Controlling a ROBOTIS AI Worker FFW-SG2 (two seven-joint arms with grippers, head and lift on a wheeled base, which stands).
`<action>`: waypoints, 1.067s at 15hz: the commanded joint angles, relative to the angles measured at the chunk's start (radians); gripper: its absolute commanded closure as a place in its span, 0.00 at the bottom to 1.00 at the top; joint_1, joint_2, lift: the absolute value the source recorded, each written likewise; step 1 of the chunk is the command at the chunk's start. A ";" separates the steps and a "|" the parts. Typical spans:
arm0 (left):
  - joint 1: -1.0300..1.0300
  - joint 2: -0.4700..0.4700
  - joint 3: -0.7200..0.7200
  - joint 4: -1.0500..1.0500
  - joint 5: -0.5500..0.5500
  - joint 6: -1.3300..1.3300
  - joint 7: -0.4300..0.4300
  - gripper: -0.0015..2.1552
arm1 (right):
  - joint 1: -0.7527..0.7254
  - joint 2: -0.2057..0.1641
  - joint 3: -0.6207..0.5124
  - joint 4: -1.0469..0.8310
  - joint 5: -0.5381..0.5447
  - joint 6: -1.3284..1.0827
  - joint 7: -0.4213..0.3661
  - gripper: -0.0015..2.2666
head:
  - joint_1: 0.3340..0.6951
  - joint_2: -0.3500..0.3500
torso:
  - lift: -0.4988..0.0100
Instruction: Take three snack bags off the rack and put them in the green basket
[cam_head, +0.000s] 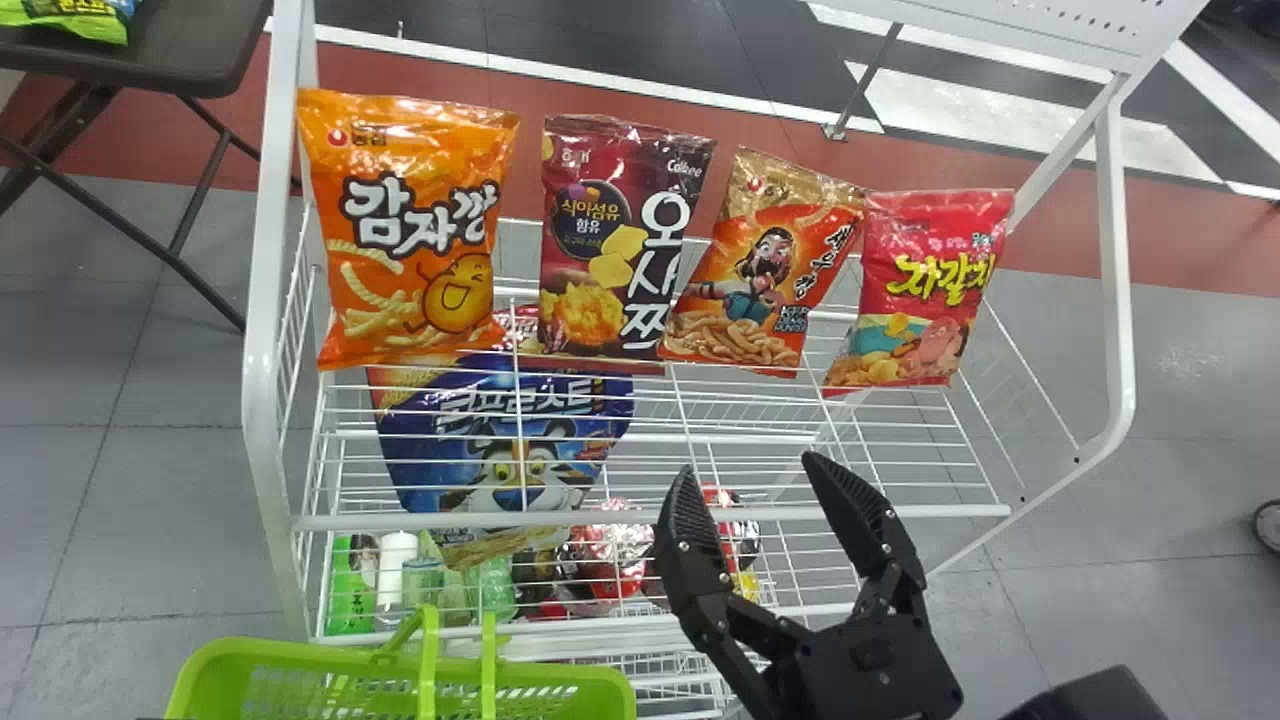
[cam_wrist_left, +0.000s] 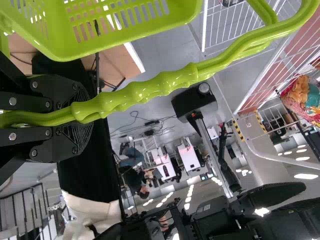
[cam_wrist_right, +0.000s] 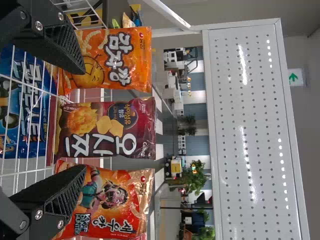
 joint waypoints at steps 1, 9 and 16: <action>0.000 0.000 0.001 0.003 0.000 -0.003 0.000 0.82 | -0.001 0.004 0.000 0.001 -0.002 -0.001 -0.001 0.07 | 1.00 0.00 | 0.93; 0.000 0.000 0.001 0.006 0.000 -0.006 0.003 0.82 | -0.007 0.004 -0.005 0.010 0.000 -0.010 -0.001 0.07 | 1.00 0.00 | 0.93; 0.000 -0.003 0.001 0.006 0.000 -0.003 0.008 0.82 | -0.021 0.004 -0.009 0.030 0.000 -0.032 -0.001 0.08 | 1.00 0.00 | 0.93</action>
